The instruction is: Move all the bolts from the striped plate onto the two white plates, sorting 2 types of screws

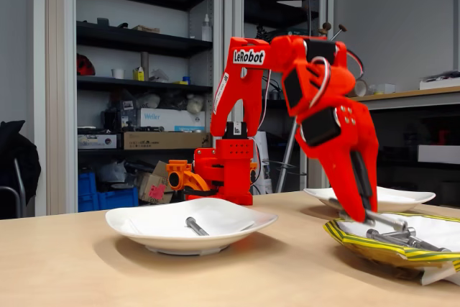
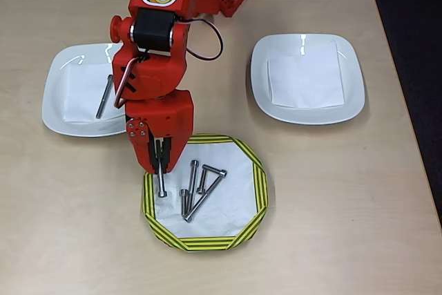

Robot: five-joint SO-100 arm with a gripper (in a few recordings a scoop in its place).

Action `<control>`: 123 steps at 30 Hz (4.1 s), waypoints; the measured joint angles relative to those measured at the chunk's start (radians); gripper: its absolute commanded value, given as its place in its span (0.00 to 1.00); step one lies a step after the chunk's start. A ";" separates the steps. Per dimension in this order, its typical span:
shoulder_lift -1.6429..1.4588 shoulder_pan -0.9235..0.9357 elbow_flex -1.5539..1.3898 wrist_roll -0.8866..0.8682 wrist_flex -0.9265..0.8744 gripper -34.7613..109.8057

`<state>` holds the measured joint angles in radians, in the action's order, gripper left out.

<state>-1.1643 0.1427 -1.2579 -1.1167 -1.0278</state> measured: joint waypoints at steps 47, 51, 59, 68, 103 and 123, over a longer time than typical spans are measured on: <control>0.133 -0.083 -0.021 -0.100 0.301 0.27; 0.146 -0.084 -0.020 -0.101 0.301 0.27; 0.169 -0.084 -0.020 -0.117 0.319 0.27; 0.173 -0.080 -0.020 -0.132 0.334 0.24; 0.094 -0.014 0.239 -0.005 -0.176 0.24; 0.092 -0.051 0.072 0.060 -0.133 0.28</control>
<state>-1.0723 0.0920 -1.1858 -1.0569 -1.1612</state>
